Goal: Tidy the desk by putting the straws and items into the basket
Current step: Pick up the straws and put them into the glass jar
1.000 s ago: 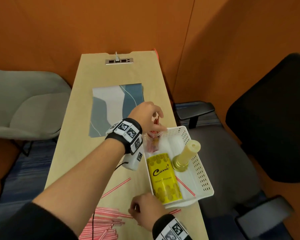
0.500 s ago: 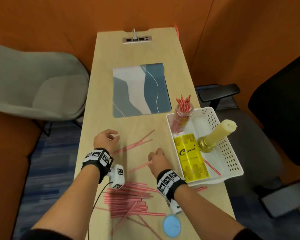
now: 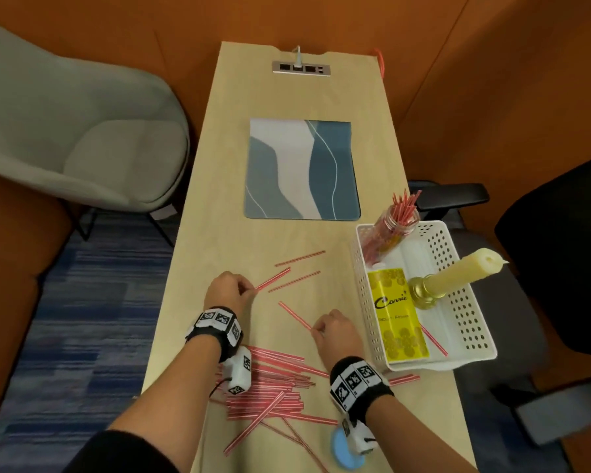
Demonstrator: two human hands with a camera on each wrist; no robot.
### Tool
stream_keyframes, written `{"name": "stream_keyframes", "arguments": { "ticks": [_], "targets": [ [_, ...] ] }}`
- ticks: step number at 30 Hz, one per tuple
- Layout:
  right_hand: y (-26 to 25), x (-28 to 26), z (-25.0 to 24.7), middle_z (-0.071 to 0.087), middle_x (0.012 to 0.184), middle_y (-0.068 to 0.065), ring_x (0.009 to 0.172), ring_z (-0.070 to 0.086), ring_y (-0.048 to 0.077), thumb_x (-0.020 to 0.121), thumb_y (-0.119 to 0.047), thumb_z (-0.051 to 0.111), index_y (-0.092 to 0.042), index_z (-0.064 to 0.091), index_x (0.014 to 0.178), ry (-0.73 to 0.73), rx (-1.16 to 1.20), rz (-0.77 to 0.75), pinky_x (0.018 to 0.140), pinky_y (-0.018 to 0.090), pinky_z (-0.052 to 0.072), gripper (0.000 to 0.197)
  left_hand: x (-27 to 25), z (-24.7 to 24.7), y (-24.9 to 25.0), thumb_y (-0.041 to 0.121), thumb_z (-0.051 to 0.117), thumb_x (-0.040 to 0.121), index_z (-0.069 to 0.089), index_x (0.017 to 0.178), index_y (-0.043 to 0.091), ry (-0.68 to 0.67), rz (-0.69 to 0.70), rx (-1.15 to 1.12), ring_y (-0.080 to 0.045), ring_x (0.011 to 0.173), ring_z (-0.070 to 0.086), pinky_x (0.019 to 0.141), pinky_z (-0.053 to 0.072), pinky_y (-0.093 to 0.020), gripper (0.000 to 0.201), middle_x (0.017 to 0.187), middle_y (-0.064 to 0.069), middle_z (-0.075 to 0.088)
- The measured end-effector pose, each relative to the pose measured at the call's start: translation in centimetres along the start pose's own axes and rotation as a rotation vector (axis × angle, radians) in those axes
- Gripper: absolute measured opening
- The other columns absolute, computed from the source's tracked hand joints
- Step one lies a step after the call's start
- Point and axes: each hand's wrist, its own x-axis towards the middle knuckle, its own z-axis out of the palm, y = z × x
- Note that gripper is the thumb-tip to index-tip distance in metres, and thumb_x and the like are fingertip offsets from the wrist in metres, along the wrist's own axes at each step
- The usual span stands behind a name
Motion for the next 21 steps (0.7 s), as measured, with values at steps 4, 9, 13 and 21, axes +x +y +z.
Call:
{"name": "stream_keyframes", "arguments": {
  "ticks": [4,9,13,21],
  "targets": [
    [-0.8,-1.2,-0.5,0.052,0.121,0.012,0.111,0.053,0.025,0.095,-0.005,0.047,-0.007,0.053,0.118,-0.121,-0.278,-0.088,0.089,0.031,0.047,0.024,-0.3,-0.7,0.1,0.015,0.072,0.082,0.067,0.069,0.027,-0.022,0.061,0.032,-0.013,0.069,0.064,0.066,0.052,-0.027,0.018,0.071,0.008,0.067],
    [-1.5,-1.5,-5.4,0.068,0.095,0.009,0.082,0.063,0.02,0.094,-0.01,0.053,-0.008,0.064,0.101,-0.098,0.057,-0.046,0.075,0.03,0.052,0.013,-1.1,-1.4,0.0,0.014,0.076,0.081,0.073,0.072,0.026,0.008,0.08,-0.03,-0.009,0.066,0.064,0.069,0.053,-0.026,0.015,0.068,0.01,0.068],
    [-1.2,-2.6,-16.7,0.067,0.07,-0.011,0.061,0.059,0.001,0.083,-0.009,0.073,-0.013,0.076,0.085,0.125,0.412,-0.082,0.064,0.013,0.049,0.006,-1.7,-0.6,1.6,0.009,0.074,0.081,0.079,0.082,0.022,-0.079,0.173,-0.054,-0.01,0.075,0.063,0.079,0.05,-0.021,0.014,0.082,0.004,0.072],
    [1.2,-1.5,-32.4,0.067,0.083,-0.002,0.069,0.059,0.008,0.088,-0.008,0.07,-0.015,0.071,0.106,0.778,0.446,-0.235,0.064,0.011,0.048,0.019,-3.5,-0.4,8.7,0.006,0.073,0.076,0.07,0.07,0.035,-0.108,0.355,0.009,-0.002,0.065,0.062,0.067,0.046,-0.008,0.03,0.07,0.011,0.068]
  ]
}}
